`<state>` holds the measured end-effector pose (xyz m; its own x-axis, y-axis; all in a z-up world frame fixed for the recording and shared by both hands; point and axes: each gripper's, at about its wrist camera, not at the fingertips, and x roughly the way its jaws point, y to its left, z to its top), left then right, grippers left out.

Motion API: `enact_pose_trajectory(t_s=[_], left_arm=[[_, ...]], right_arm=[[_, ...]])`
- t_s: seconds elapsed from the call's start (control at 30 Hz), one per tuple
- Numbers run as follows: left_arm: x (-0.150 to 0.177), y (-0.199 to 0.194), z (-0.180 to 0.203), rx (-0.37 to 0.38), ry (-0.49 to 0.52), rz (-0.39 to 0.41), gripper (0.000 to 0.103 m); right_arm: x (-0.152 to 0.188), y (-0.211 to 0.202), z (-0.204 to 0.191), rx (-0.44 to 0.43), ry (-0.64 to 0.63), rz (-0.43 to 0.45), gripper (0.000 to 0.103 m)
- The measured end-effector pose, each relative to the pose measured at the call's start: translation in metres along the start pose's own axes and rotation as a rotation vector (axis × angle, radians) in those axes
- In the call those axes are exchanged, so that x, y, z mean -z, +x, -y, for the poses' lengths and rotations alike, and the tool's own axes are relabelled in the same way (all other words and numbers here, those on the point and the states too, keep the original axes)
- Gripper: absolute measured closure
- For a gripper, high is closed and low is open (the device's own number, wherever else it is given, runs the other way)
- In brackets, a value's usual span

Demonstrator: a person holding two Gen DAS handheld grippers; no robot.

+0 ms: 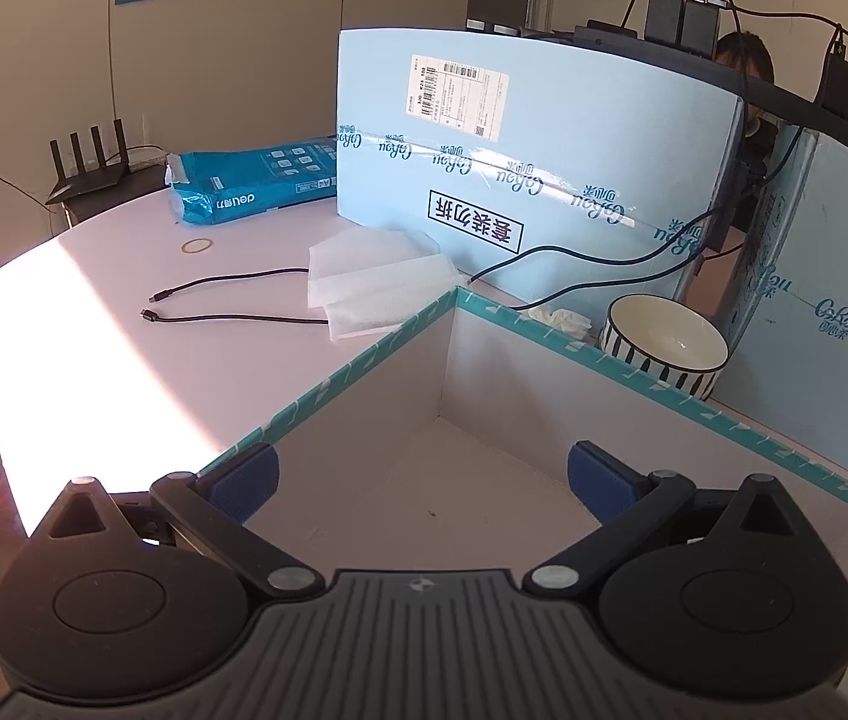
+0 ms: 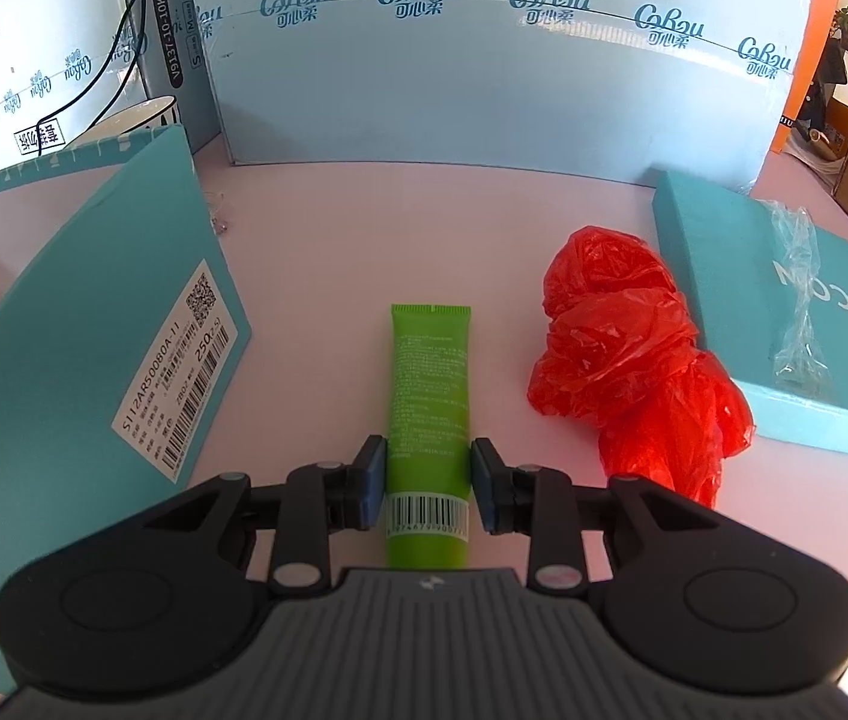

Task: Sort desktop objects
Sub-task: 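Lift the green tube with the right gripper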

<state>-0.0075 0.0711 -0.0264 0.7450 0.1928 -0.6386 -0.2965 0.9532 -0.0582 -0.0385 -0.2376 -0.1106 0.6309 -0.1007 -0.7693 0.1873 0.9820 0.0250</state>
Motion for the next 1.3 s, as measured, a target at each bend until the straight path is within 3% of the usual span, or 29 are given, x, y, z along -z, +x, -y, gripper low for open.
enact_pose_trajectory(t_s=[1.3], left_arm=[[0.009, -0.011, 0.007, 0.023, 0.031, -0.015, 0.0]], right_arm=[[-0.009, -0.049, 0.003, -0.04, -0.006, 0.117, 0.07]])
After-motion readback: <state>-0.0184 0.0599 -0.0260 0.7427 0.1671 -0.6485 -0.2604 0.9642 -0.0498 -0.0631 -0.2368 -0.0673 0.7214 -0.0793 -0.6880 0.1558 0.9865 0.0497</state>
